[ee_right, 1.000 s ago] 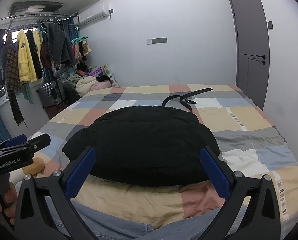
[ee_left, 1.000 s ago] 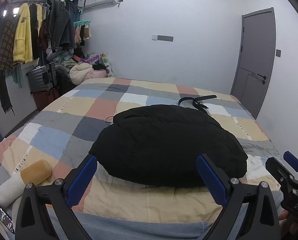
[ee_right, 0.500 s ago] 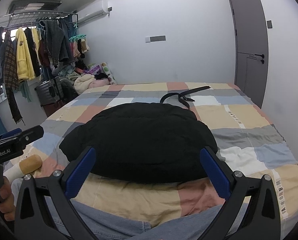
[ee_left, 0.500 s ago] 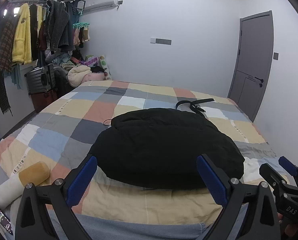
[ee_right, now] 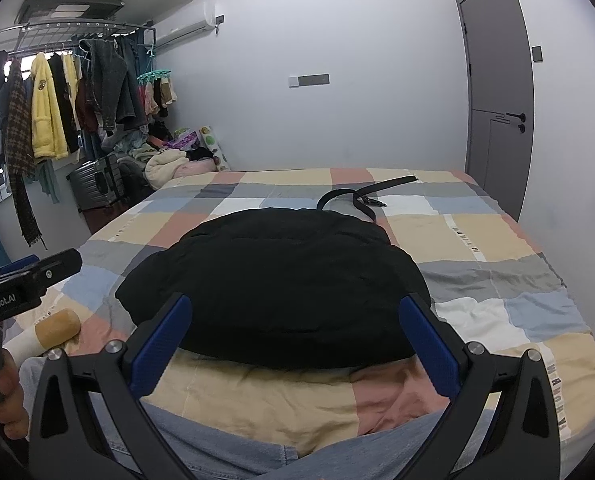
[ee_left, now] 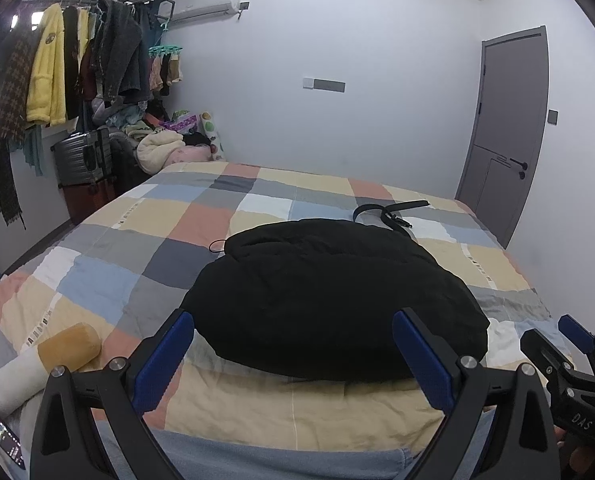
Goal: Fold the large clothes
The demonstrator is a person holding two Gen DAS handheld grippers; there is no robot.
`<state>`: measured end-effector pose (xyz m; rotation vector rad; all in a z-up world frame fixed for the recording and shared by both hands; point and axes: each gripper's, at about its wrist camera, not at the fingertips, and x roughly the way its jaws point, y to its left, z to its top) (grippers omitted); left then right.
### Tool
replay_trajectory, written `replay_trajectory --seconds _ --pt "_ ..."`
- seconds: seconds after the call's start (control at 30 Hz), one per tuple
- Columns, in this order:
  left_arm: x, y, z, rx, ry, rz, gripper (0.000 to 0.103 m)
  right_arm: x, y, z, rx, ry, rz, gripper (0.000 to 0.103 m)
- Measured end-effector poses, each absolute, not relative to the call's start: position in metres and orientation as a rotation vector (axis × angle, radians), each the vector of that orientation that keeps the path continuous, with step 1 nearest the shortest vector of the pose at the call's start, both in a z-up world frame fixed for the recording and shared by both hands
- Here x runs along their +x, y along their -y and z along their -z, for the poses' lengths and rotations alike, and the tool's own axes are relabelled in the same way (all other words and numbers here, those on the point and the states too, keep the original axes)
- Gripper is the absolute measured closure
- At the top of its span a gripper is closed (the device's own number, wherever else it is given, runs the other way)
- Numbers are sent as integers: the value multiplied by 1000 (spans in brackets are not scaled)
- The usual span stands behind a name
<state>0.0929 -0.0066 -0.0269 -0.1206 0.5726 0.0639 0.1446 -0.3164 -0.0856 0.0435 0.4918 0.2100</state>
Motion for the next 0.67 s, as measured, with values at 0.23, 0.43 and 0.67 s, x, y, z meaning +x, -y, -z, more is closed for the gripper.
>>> replay_trajectory --seconds 0.23,0.43,0.67 --pt "91 6 28 -118 -566 -53 2 145 315 84 41 -487 -203 0" --pt "90 8 30 -112 -569 -43 2 145 315 84 44 -489 -205 0" --pt "89 8 29 -102 -564 -44 2 143 314 84 34 -484 -199 0"
